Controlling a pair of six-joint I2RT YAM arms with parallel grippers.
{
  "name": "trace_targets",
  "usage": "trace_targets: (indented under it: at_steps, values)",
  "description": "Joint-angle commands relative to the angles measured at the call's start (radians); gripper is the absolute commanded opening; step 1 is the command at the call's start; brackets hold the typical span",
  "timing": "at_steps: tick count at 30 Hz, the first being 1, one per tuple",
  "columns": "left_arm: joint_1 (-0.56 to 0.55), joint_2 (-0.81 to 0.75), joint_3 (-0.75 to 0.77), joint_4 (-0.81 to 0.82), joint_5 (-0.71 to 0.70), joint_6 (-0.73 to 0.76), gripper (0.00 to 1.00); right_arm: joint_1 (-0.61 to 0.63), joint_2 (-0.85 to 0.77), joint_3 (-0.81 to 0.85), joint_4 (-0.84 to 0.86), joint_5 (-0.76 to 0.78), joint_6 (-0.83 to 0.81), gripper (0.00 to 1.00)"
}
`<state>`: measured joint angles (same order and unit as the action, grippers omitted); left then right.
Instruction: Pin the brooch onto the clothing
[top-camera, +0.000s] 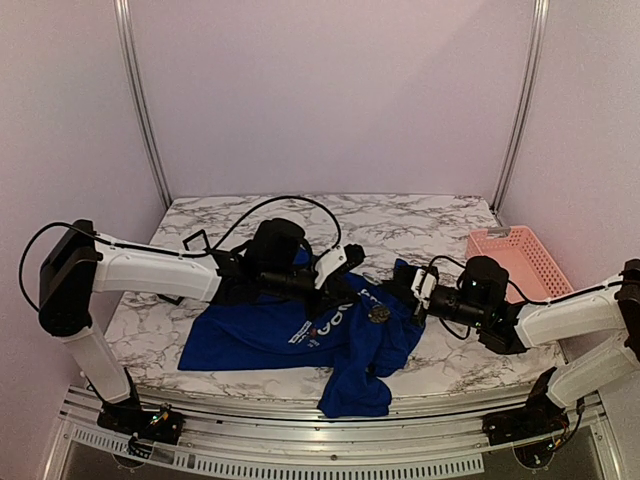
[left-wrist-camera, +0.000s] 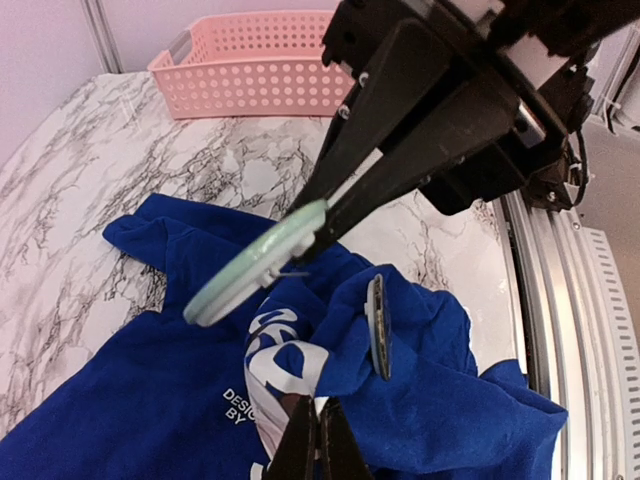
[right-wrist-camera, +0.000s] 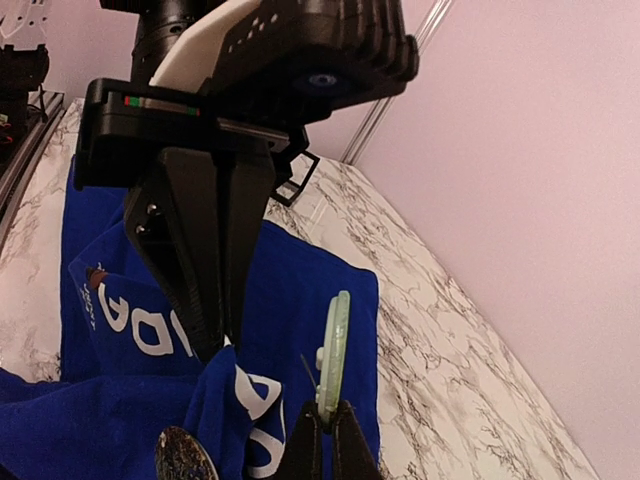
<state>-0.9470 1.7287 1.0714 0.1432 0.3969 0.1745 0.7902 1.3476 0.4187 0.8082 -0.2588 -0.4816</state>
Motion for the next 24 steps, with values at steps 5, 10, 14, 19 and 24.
trace_targets:
  at_steps: [5, 10, 14, 19, 24]
  values:
    - [0.004, -0.048, -0.016, -0.012, 0.014, 0.258, 0.09, 0.012, -0.086, -0.027, -0.053, 0.04, 0.028, 0.0]
    - [-0.002, -0.036, -0.024, 0.026, -0.03, 0.479, 0.13, 0.013, -0.074, -0.03, -0.044, 0.032, 0.039, 0.0]
    - [0.0, -0.019, -0.026, -0.017, -0.039, 0.589, 0.28, 0.014, -0.059, -0.033, -0.046, 0.037, 0.044, 0.0]
    - [0.016, 0.017, 0.028, -0.059, -0.054, 0.578, 0.51, 0.014, -0.054, -0.033, -0.046, 0.037, 0.044, 0.0]
    - [0.025, 0.072, 0.122, -0.134, -0.058, 0.476, 0.46, 0.015, -0.041, -0.032, -0.043, 0.044, 0.05, 0.0]
